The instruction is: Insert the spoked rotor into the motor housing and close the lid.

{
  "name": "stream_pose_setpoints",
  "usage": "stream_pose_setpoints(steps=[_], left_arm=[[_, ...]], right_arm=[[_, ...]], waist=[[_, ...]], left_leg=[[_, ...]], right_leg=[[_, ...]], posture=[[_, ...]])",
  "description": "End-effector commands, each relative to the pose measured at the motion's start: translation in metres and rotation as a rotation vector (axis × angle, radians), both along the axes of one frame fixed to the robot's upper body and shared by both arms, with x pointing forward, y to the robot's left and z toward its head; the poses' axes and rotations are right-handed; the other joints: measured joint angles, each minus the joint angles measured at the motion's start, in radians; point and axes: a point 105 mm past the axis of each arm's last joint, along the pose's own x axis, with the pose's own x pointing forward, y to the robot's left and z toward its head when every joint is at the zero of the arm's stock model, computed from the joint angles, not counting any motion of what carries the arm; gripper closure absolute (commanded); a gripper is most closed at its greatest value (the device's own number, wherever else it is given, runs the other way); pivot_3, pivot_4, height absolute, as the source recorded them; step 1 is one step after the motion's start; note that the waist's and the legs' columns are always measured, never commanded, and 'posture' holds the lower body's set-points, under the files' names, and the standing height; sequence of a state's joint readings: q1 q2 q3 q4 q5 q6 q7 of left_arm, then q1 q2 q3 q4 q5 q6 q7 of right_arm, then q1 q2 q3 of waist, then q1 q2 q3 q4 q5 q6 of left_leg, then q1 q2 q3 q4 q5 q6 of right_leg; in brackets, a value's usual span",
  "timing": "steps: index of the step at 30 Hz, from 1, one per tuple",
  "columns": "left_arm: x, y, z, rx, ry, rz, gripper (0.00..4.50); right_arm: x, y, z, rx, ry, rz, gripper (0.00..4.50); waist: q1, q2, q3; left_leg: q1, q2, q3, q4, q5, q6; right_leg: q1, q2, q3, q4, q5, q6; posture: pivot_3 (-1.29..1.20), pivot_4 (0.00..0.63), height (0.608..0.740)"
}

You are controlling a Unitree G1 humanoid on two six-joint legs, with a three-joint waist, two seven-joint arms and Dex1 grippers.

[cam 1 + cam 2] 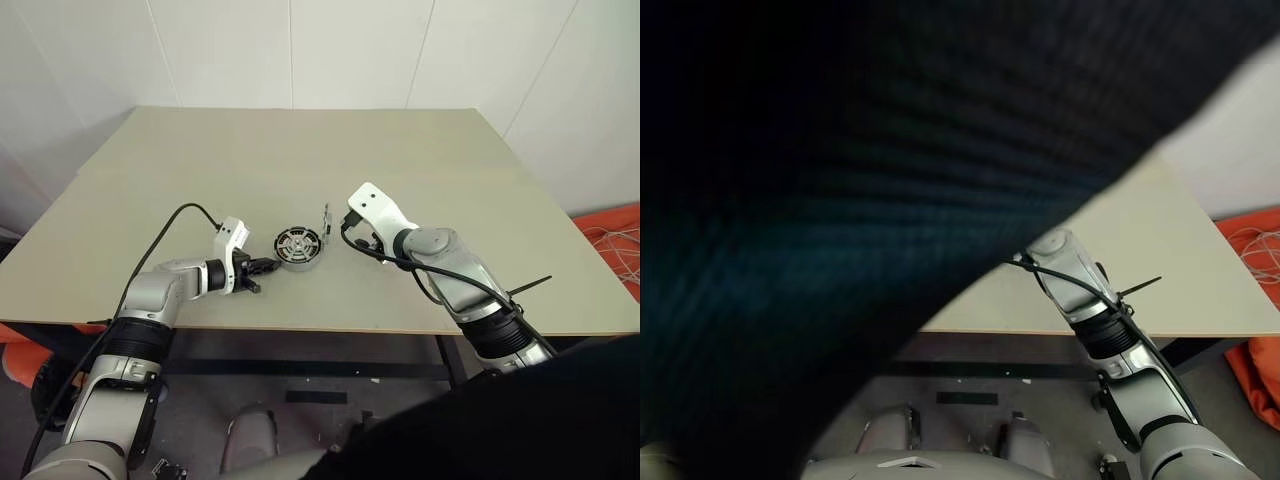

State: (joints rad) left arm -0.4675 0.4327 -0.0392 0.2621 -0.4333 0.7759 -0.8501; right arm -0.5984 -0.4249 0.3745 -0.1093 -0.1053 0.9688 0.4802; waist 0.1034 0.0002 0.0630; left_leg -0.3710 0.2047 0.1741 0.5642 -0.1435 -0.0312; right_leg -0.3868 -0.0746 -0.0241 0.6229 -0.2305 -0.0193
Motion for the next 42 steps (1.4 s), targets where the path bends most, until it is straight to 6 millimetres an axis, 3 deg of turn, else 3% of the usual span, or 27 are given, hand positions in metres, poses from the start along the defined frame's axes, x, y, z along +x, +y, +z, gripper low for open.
stream_pose_setpoints(steps=[1, 8, 16, 22, 23, 28, 31, 34, 37, 42], left_arm=[[-0.001, -0.005, 0.039, -0.086, -0.111, -0.06, 4.47], [0.02, 0.029, 0.073, -0.037, -0.281, 0.057, 4.47], [0.024, 0.043, 0.075, -0.009, -0.298, 0.068, 4.47], [0.022, 0.035, 0.076, -0.058, -0.29, 0.022, 4.5], [0.022, 0.033, 0.076, -0.062, -0.291, 0.021, 4.5], [0.028, 0.027, 0.074, -0.084, -0.274, 0.07, 3.06], [0.028, 0.019, 0.08, -0.122, -0.302, 0.061, 3.06], [0.025, 0.016, 0.082, -0.143, -0.303, 0.038, 3.06], [0.025, 0.017, 0.081, -0.133, -0.307, 0.039, 3.04], [0.025, 0.016, 0.081, -0.137, -0.301, 0.042, 3.04]], right_arm=[[0.008, -0.003, 0.014, 0.001, -0.092, -0.024, 1.74], [0.012, -0.024, 0.013, -0.008, -0.122, -0.097, 1.74], [0.014, -0.042, 0.024, 0.092, -0.182, -0.2, 1.74], [0.013, -0.032, 0.036, 0.153, -0.237, -0.17, 0.05], [0.012, -0.027, 0.039, 0.173, -0.251, -0.15, 0.05], [0.01, -0.016, 0.051, 0.234, -0.316, -0.112, 0.0], [0.007, -0.015, 0.054, 0.282, -0.347, -0.108, 0.0], [0.004, -0.014, 0.042, 0.276, -0.304, -0.102, 0.0], [0.001, -0.006, 0.032, 0.281, -0.257, -0.108, 0.57], [-0.004, 0.011, 0.024, 0.315, -0.206, -0.063, 2.27]], waist=[[0.0, 0.0, 0.0], [-0.003, 0.0, 0.0], [-0.003, 0.0, 0.0], [-0.004, 0.0, 0.0], [-0.004, 0.0, 0.0], [-0.004, 0.0, 0.0], [-0.002, 0.0, 0.0], [-0.003, 0.0, 0.0], [-0.005, 0.0, 0.0], [-0.007, 0.0, 0.0]], left_leg=[[0.0, 0.0, 0.0, 0.0, 0.0, 0.0], [0.0, 0.0, 0.0, 0.0, 0.0, 0.0], [-0.001, 0.0, 0.0, -0.001, 0.0, 0.0], [-0.001, 0.0, 0.0, -0.001, 0.0, 0.0], [-0.001, 0.0, 0.0, -0.001, 0.0, 0.0], [-0.001, 0.0, 0.0, -0.001, 0.0, 0.0], [-0.001, 0.0, 0.0, -0.001, 0.0, 0.001], [-0.001, 0.0, 0.0, -0.001, 0.0, 0.0], [-0.001, 0.0, 0.0, -0.001, 0.0, 0.0], [-0.001, 0.0, 0.0, -0.001, 0.0, 0.001]], right_leg=[[0.0, 0.0, 0.0, 0.0, 0.0, 0.0], [-0.001, 0.0, 0.0, 0.0, 0.0, 0.0], [-0.001, 0.0, 0.0, -0.001, 0.0, 0.0], [-0.001, 0.0, 0.0, -0.001, 0.0, -0.001], [-0.002, 0.0, 0.0, 0.0, 0.0, -0.001], [-0.001, 0.0, 0.0, -0.001, 0.0, -0.001], [-0.001, 0.0, 0.0, -0.001, 0.0, -0.001], [-0.001, 0.0, 0.0, -0.001, 0.0, -0.001], [-0.001, 0.0, 0.0, -0.001, 0.0, 0.0], [-0.002, 0.0, 0.0, -0.001, 0.0, 0.0]], posture=[[0.0, 0.0, 0.74], [0.0, 0.0, 0.74], [0.0, 0.0, 0.74], [0.0, 0.0, 0.74], [0.0, 0.0, 0.74], [0.0, 0.0, 0.74], [0.0, 0.0, 0.74], [0.0, 0.0, 0.74], [0.0, 0.0, 0.74], [0.0, 0.0, 0.74]])
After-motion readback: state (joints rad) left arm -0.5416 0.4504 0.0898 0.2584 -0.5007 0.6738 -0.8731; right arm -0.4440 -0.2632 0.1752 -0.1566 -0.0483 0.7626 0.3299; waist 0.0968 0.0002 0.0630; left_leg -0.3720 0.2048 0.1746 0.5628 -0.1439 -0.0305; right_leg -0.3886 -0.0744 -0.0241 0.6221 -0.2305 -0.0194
